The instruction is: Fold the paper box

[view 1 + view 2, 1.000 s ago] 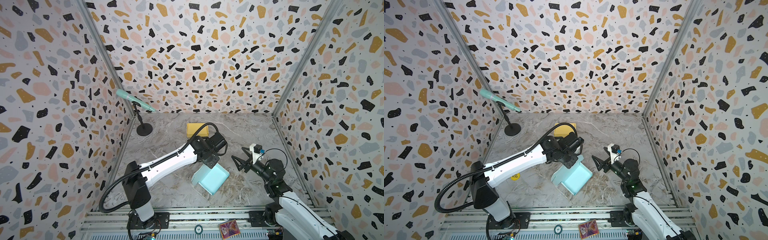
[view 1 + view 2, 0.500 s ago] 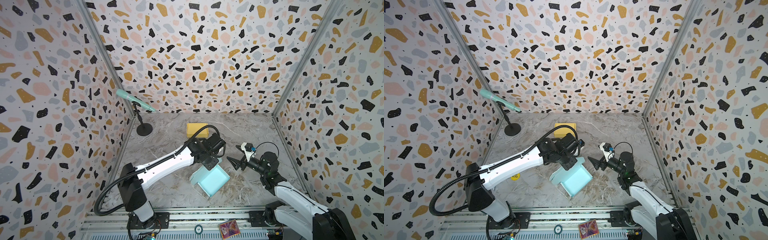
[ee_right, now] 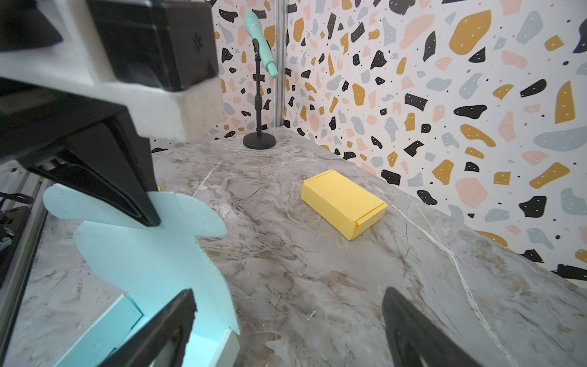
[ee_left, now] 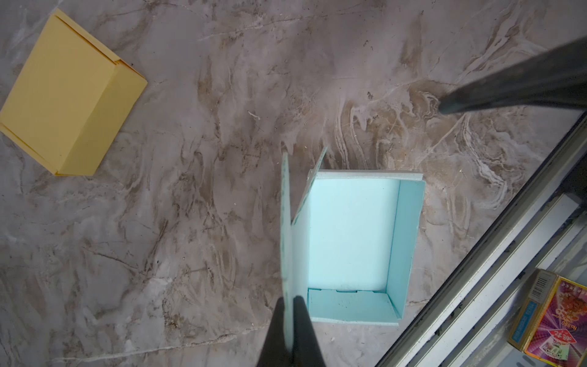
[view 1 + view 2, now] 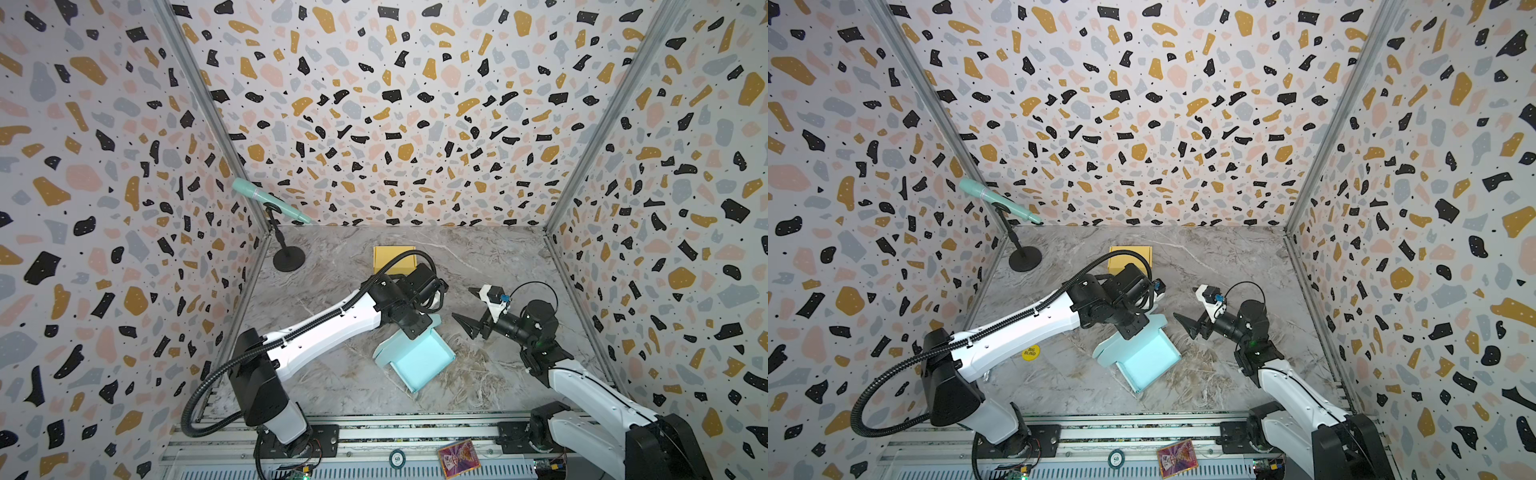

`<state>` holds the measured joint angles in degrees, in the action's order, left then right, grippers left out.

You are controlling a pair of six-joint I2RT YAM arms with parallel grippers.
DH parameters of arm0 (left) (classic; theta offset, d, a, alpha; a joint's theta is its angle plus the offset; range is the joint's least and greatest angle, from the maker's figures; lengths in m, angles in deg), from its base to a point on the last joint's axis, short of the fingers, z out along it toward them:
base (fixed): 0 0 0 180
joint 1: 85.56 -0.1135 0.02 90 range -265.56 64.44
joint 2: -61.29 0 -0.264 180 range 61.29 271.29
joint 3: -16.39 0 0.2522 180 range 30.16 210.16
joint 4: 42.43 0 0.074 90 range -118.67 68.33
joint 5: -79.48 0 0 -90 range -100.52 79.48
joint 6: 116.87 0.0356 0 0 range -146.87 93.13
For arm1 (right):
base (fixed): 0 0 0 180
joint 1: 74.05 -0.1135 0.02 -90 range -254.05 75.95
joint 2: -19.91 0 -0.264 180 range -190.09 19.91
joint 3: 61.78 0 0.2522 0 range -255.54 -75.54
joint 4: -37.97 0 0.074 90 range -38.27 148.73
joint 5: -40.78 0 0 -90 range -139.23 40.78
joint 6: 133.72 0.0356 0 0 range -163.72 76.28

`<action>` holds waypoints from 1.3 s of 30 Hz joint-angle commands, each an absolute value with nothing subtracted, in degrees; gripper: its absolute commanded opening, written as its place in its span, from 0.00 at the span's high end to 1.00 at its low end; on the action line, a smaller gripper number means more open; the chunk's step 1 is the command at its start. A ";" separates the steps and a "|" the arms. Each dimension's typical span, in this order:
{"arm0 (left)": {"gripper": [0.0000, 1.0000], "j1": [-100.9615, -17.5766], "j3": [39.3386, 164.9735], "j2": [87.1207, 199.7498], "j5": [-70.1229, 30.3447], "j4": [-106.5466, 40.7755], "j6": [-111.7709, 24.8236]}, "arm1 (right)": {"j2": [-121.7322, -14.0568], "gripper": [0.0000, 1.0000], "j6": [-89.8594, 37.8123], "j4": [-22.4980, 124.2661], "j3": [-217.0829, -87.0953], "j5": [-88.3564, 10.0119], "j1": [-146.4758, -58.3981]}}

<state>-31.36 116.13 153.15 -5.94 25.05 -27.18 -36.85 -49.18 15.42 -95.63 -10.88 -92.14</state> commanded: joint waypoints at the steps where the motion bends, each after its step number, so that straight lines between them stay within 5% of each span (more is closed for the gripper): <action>1: 1.00 -32.07 114.84 151.30 -7.20 25.08 -24.96 | -37.28 0.08 -51.93 17.51 -98.21 -10.41 -93.68; 30: 1.00 -35.99 108.49 148.07 -12.77 18.79 -23.97 | -45.72 0.11 -63.15 21.82 -104.89 -9.14 -99.09; 39: 1.00 -35.99 109.58 149.03 -11.49 19.44 -23.73 | -52.25 0.18 -64.74 24.75 -107.56 -8.18 -102.71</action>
<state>-35.85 109.27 148.21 -11.47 19.98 -24.45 -51.49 -63.73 23.86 -105.08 -9.52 -101.98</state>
